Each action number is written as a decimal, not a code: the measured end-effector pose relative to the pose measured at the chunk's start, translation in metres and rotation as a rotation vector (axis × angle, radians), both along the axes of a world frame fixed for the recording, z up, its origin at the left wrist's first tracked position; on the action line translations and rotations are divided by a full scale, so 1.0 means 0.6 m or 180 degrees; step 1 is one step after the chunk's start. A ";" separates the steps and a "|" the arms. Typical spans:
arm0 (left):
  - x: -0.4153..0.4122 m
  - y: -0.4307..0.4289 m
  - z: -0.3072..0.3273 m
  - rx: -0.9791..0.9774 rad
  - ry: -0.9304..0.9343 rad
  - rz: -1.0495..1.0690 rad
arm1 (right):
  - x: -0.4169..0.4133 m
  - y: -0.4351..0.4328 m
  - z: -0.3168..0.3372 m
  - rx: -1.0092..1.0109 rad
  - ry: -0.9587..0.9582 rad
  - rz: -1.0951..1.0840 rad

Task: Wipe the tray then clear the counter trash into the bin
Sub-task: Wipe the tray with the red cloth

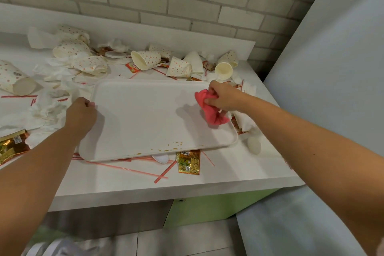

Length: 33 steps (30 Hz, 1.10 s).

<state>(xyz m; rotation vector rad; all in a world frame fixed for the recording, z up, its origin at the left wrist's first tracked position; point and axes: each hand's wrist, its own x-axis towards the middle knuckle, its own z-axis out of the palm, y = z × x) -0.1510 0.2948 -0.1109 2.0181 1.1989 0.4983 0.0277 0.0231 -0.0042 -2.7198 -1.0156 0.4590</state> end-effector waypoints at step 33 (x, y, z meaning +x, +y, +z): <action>-0.002 -0.008 0.033 0.0131 -0.0348 0.0017 | -0.132 0.078 -0.098 0.0099 0.0074 0.0571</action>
